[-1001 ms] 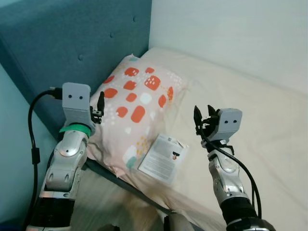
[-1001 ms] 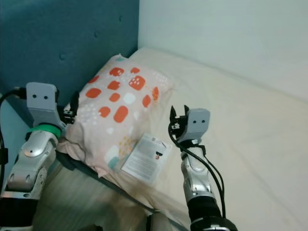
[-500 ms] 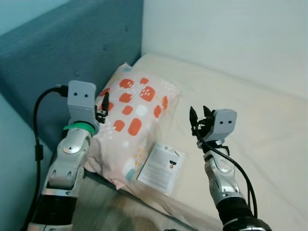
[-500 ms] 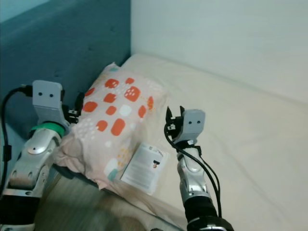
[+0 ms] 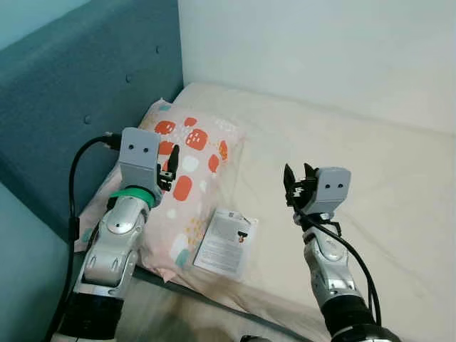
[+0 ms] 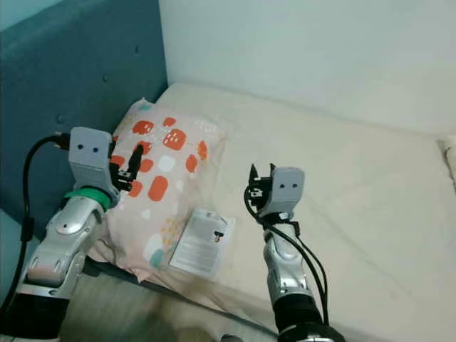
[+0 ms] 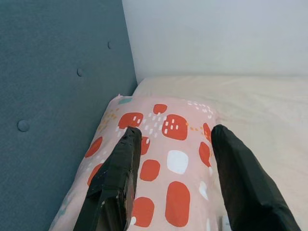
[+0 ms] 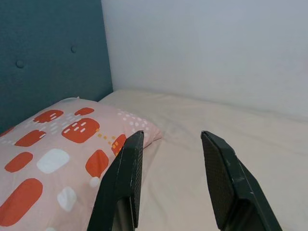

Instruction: Clean up the room

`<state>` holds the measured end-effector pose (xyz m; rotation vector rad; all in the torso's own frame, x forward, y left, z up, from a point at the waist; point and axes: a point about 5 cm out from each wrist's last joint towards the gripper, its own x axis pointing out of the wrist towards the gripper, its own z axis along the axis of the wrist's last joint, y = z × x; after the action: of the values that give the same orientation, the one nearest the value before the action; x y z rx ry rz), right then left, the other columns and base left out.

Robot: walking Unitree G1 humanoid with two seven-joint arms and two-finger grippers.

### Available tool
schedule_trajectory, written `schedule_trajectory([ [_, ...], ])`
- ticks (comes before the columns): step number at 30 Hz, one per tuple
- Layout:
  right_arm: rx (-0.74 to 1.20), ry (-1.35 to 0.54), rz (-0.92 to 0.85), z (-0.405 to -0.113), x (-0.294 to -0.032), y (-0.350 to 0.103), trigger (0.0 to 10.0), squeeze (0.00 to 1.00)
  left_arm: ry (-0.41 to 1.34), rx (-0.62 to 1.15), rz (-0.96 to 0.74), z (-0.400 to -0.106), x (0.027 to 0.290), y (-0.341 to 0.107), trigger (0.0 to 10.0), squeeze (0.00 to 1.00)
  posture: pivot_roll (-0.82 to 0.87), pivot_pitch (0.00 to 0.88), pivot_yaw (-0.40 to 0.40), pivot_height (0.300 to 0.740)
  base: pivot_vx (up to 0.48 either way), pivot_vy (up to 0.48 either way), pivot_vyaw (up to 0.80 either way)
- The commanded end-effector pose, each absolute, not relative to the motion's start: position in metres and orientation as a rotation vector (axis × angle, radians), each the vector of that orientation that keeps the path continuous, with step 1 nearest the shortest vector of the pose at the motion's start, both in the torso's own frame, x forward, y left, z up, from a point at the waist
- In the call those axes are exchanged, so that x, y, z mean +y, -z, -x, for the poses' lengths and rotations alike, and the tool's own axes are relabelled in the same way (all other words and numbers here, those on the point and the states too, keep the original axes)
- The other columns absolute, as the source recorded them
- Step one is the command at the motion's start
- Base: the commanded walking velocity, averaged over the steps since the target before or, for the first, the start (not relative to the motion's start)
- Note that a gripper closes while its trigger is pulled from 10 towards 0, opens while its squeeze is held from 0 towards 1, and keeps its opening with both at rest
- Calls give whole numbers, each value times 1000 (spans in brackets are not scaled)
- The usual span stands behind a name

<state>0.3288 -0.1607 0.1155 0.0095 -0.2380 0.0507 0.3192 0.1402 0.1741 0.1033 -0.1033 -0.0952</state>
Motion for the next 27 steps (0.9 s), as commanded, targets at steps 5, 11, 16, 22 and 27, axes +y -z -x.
schedule_trajectory([
  [5,-217,-48,11,-328,-166,-110,10000,0,104,-103,-115,-318,136,-171,10000,0,-56,30,16,740,0,0,0],
  [11,-217,-45,21,-329,-165,-109,10000,0,133,-114,-129,-317,129,-170,10000,0,-56,21,28,740,0,0,0],
  [16,-215,-46,19,-328,-164,-108,10000,0,143,-123,-137,-318,126,-170,10000,0,-56,18,29,740,0,0,0],
  [22,-211,-46,22,-328,-166,-106,10000,0,142,-132,-141,-318,123,-170,10000,0,-49,21,25,740,0,0,0],
  [27,-206,-45,22,-328,-165,-105,10000,0,150,-139,-153,-315,121,-169,10000,0,-44,23,30,740,0,0,0],
])
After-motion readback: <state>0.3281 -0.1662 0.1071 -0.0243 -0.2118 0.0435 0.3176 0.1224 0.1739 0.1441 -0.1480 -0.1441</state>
